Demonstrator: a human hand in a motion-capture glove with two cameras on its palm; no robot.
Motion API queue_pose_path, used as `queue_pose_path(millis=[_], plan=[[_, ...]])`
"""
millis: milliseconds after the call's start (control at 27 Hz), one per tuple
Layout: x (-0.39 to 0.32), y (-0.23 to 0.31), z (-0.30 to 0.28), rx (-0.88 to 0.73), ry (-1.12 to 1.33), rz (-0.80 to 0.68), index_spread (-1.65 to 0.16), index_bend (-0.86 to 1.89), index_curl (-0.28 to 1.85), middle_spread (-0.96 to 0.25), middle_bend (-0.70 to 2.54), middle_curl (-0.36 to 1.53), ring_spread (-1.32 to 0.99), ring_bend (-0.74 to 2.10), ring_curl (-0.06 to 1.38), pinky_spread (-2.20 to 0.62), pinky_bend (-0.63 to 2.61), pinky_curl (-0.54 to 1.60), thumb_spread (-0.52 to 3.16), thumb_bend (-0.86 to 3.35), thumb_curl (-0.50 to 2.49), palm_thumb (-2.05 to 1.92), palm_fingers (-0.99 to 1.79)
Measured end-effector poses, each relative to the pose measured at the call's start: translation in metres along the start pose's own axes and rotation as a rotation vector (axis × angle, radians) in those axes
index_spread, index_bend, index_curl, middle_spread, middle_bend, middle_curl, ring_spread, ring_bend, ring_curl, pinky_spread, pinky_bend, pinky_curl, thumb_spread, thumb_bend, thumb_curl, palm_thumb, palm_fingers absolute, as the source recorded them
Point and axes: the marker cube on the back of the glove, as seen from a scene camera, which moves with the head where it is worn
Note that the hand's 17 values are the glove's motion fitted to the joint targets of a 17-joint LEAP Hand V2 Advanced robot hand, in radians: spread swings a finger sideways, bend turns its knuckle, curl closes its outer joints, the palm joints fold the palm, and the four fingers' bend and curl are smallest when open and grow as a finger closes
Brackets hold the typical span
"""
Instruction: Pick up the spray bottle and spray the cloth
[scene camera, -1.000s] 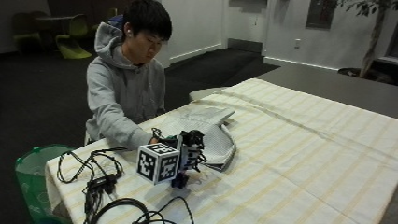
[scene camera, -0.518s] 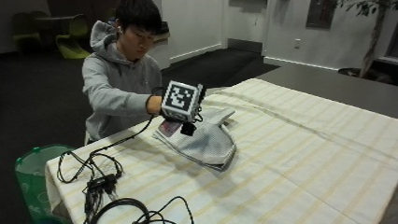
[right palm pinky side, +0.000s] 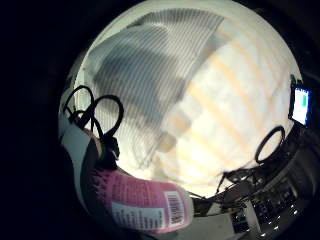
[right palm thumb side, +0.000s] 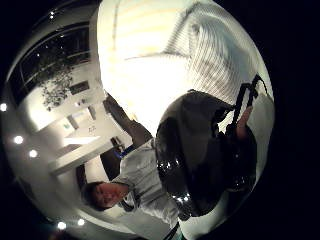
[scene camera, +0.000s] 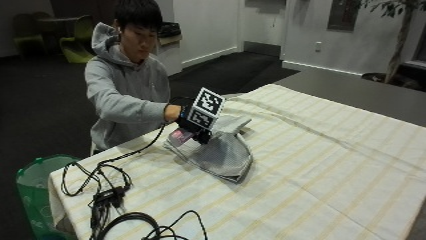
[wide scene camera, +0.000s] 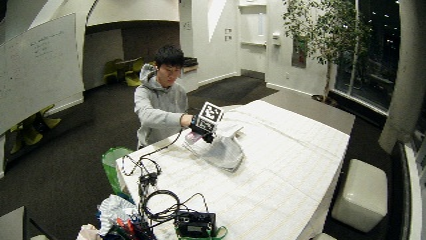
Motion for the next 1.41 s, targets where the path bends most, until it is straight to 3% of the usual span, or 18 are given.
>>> queue_pose_path(millis=[555, 963, 1148, 1407], plan=[[-0.040, 0.034, -0.036, 0.061, 0.095, -0.008, -0.11, 0.52, 0.51, -0.08, 0.57, 0.49, -0.13, 0.64, 0.46, -0.19, 0.39, 0.42, 0.11, -0.03, 0.71, 0.95, 1.40], [-0.035, 0.004, 0.015, -0.024, 0.039, -0.025, -0.11, 0.51, 0.51, -0.08, 0.57, 0.49, -0.13, 0.65, 0.46, -0.19, 0.39, 0.42, 0.10, -0.03, 0.72, 0.95, 1.40], [-0.078, 0.006, 0.012, 0.025, -0.116, -0.206, -0.11, 0.51, 0.51, -0.08, 0.57, 0.49, -0.13, 0.65, 0.46, -0.19, 0.39, 0.42, 0.10, -0.03, 0.73, 0.95, 1.39], [-0.168, 0.028, -0.023, 0.286, -0.518, -0.617, -0.12, 0.51, 0.52, -0.08, 0.57, 0.49, -0.13, 0.65, 0.46, -0.19, 0.39, 0.43, 0.10, -0.03, 0.73, 0.94, 1.40]])
